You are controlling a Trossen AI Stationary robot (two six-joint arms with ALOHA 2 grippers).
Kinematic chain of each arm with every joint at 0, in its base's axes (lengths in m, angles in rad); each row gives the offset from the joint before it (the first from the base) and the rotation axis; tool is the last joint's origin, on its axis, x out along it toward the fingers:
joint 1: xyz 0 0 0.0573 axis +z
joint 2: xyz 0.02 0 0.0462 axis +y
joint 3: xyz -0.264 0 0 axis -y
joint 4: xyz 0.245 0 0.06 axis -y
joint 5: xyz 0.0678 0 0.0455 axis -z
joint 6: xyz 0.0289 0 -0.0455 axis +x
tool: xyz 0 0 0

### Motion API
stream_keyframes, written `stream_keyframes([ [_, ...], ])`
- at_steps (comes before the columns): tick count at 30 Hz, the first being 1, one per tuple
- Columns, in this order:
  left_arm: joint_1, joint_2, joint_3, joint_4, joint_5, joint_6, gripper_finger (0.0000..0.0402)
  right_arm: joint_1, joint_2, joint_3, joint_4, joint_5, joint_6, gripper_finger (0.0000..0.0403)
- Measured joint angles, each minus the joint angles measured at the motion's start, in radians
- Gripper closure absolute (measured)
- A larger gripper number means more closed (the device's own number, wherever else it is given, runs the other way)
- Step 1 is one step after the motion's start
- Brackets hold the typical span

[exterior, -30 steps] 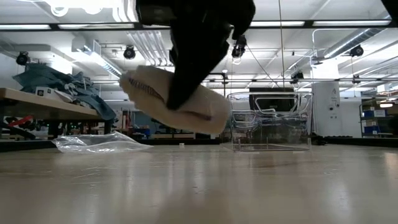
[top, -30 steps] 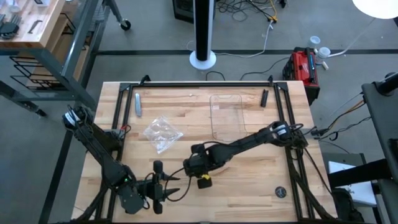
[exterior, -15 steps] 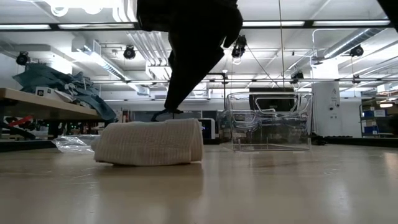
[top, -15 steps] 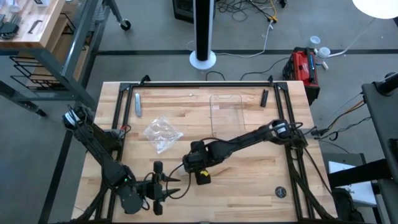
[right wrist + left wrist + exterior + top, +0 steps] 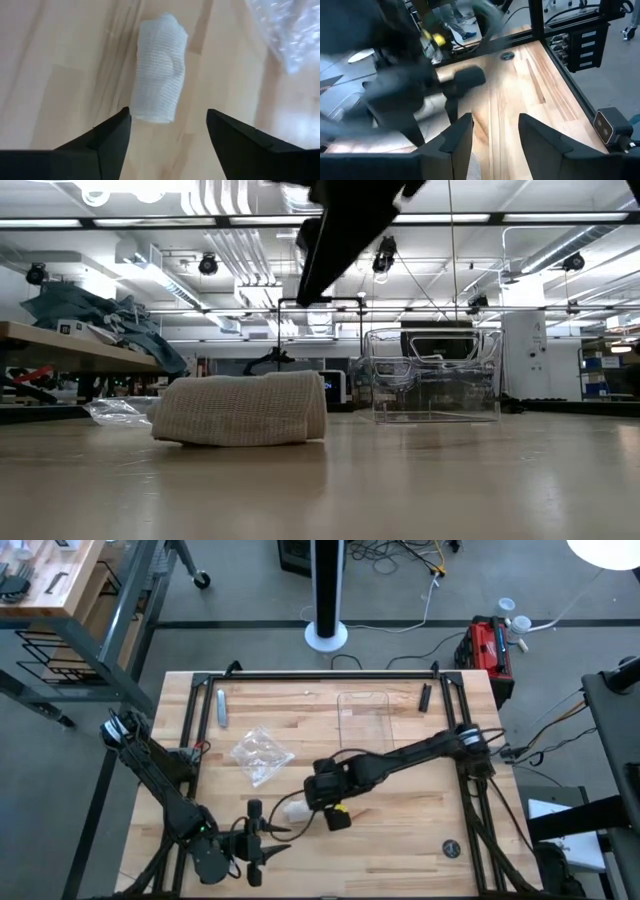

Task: Roll bandage
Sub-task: Put the rolled brown bandage into the transparent zip bag

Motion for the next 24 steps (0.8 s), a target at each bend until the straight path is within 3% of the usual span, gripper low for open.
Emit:
stream_keyframes([
  [4, 0.0, 0.0, 0.0, 0.0, 0.0, 0.0, 0.0238, 0.003, -0.134, -0.099, 0.055, 0.0, 0.021, 0.0154],
  [12, 0.0, 0.0, 0.0, 0.008, 0.0, 0.0, 0.0224, 0.019, -0.386, -0.368, 0.351, -0.006, 0.099, 0.014],
  [24, 0.001, 0.0, 0.0, 0.015, 0.001, 0.0, 0.0215, 0.025, -0.423, -0.544, 0.587, -0.007, 0.061, 0.0131],
])
